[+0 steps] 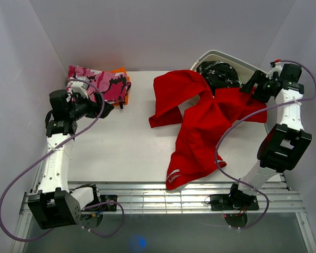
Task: Fold and stack the trousers
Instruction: Move the trousers to the center of the board
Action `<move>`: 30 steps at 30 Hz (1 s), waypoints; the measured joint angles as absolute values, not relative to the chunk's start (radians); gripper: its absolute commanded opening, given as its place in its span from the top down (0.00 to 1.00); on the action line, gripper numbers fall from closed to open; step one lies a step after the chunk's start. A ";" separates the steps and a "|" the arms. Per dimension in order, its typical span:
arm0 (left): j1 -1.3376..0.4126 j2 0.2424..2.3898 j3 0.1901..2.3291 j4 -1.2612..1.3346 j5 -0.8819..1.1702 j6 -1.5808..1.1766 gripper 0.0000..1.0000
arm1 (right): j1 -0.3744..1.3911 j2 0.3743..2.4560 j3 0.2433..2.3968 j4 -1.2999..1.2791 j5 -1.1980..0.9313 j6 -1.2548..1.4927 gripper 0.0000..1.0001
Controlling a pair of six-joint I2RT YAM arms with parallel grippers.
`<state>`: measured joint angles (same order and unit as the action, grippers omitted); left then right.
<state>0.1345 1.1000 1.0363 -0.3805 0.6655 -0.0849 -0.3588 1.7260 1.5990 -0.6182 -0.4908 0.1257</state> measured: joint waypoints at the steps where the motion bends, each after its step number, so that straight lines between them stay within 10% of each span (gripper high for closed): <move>1: 0.134 1.100 1.036 -0.380 0.665 -0.086 0.02 | -0.360 1.730 1.601 -0.619 -0.508 0.132 0.25; 7: 0.134 1.103 1.036 -0.381 0.666 -0.091 0.02 | -0.360 1.768 1.631 -0.609 -0.648 0.171 0.92; 18: 0.134 1.104 1.037 -0.379 0.666 -0.095 0.02 | -0.317 1.517 1.540 -0.340 -0.977 0.355 0.92; 30: 0.134 1.088 1.035 -0.365 0.666 -0.105 0.02 | 0.222 1.175 1.258 -0.167 -0.956 0.226 0.92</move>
<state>0.1345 1.0882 1.0348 -0.3649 0.6659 -0.1051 0.2222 1.1751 1.2583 -0.1673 -0.9558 0.2256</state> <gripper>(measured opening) 0.978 0.086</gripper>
